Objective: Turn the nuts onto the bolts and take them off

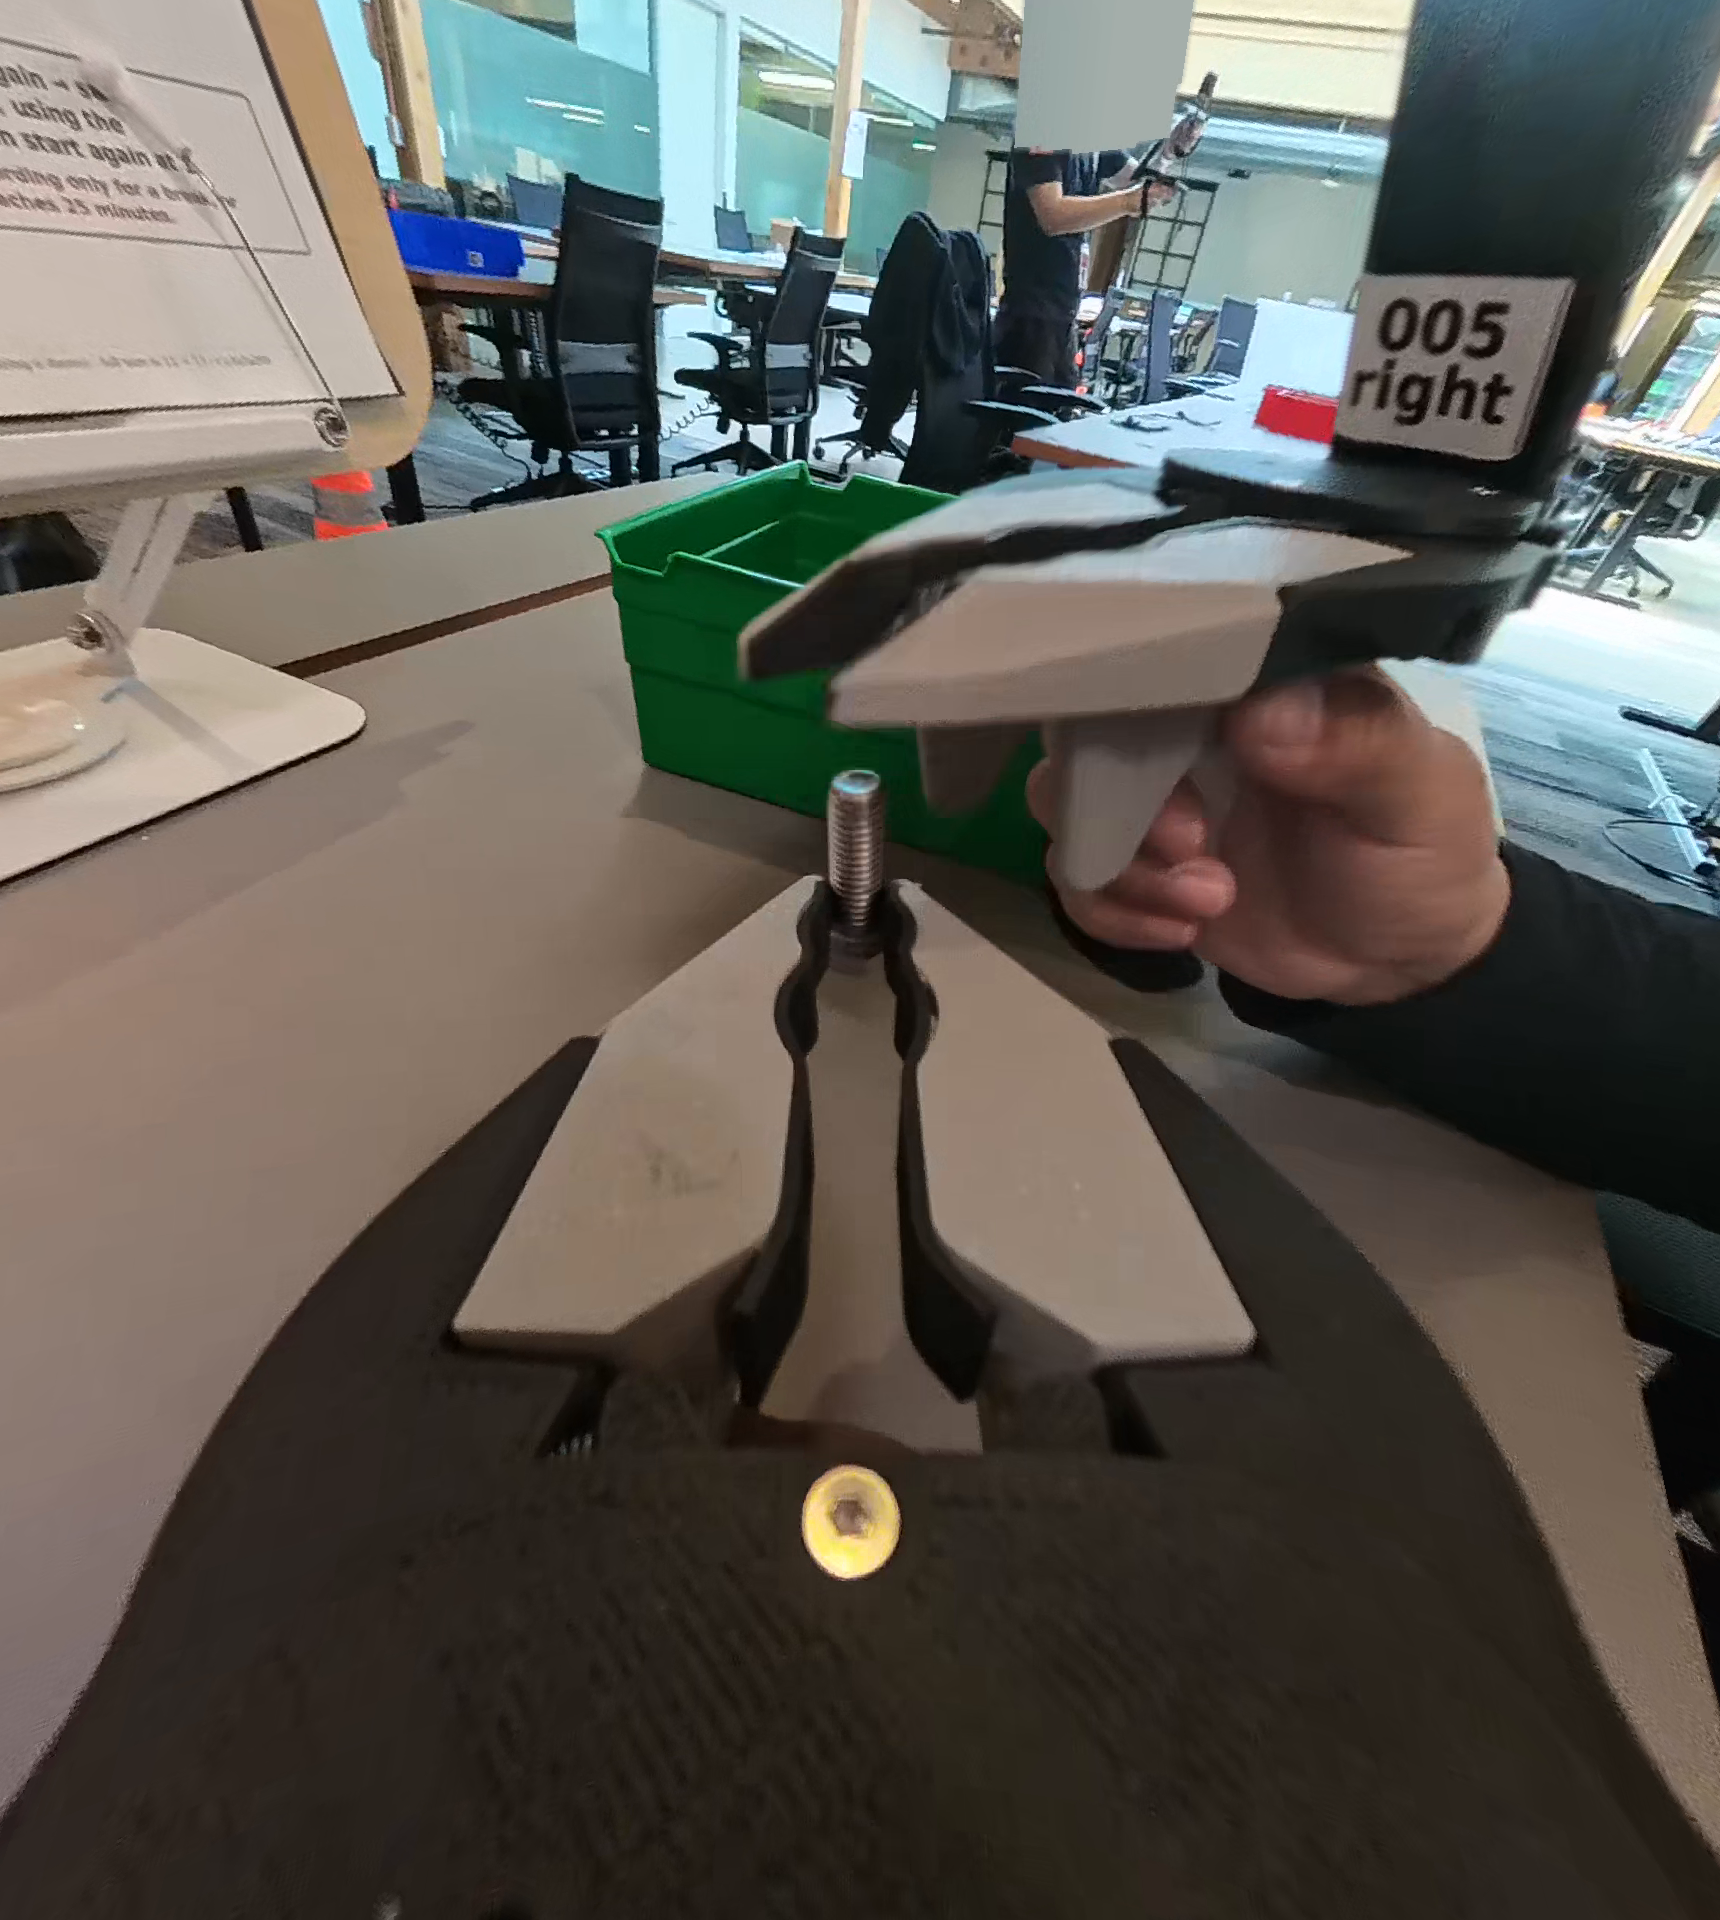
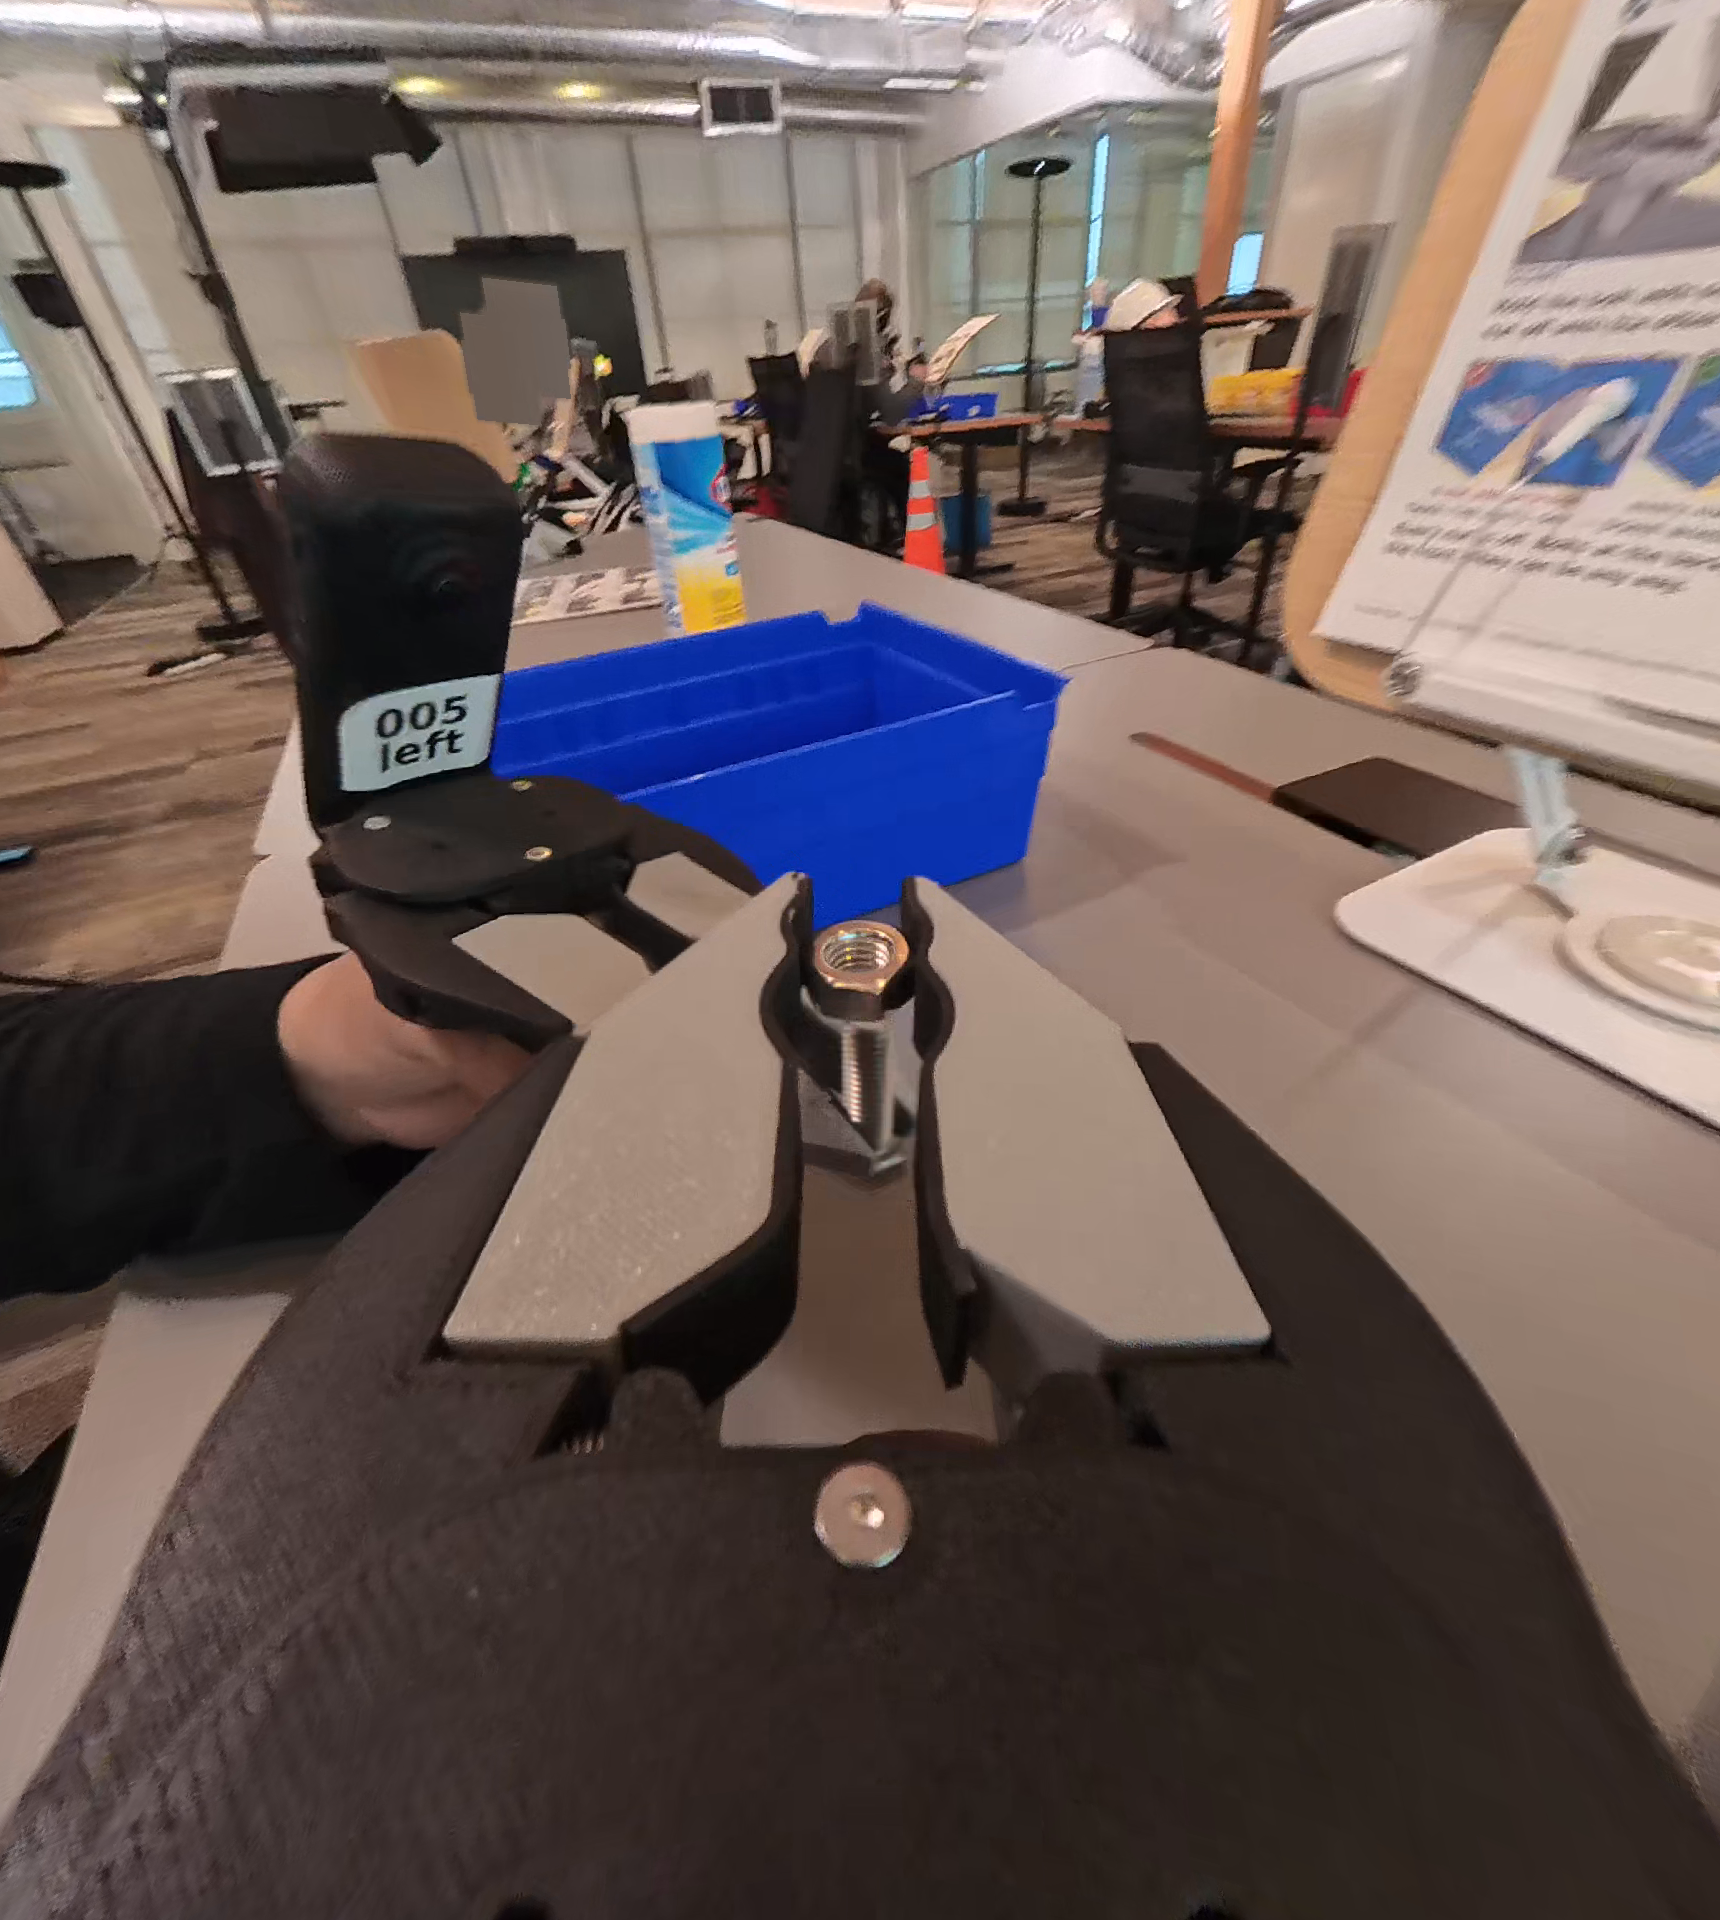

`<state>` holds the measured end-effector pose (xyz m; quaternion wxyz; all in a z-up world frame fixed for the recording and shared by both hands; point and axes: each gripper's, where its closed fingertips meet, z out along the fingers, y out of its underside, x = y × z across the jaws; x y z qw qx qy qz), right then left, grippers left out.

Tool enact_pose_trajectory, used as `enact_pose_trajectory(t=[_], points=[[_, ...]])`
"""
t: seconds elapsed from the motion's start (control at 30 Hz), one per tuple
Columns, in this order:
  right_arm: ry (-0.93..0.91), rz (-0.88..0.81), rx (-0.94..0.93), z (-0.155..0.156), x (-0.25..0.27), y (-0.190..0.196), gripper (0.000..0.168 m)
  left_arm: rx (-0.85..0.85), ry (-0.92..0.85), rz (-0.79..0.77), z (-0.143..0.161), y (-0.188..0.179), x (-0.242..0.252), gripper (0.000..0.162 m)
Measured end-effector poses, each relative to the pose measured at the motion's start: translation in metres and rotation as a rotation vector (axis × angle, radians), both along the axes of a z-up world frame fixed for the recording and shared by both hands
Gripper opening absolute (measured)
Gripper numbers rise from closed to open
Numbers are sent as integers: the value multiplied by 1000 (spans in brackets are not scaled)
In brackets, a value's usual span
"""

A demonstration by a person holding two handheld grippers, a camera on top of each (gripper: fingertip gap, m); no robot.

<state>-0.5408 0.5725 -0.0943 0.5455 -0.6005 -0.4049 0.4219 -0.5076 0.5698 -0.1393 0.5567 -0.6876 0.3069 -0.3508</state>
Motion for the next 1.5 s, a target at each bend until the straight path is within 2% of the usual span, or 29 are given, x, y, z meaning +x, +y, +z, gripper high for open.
enact_pose_trajectory(t=[0.23,0.33,0.43,0.53,0.6,0.73,0.87,0.97,1.07,1.17,1.27,1.4,1.5], points=[[78,-118,127,35,27,4,14,22,24,31,-2,4,-2,7],[151,-166,190,65,44,-7,14,14,26,38,-4,6,-4,7],[188,-242,236,99,83,-18,14,10,17,40,-3,7,-5,6],[63,-359,235,102,138,-7,14,17,12,34,0,5,-4,6],[-66,-409,181,83,176,5,14,27,10,29,3,3,-3,6],[-357,-450,-105,3,235,22,14,36,3,19,6,0,-1,6],[-566,-439,-327,-69,253,21,14,42,14,23,4,1,0,7],[-646,-412,-411,-97,251,17,19,46,19,23,2,2,-1,7],[-664,-374,-467,-103,248,8,31,32,25,20,-1,3,-1,6],[-663,-395,-440,-95,251,6,28,31,33,-5,-3,0,3,7],[-563,-474,-360,-62,251,11,28,51,49,-27,-3,-5,8,7],[-344,-368,-179,2,198,-11,27,72,40,-66,0,-11,13,6],[-269,-239,-84,24,140,-34,27,73,12,-104,4,-17,17,6]])
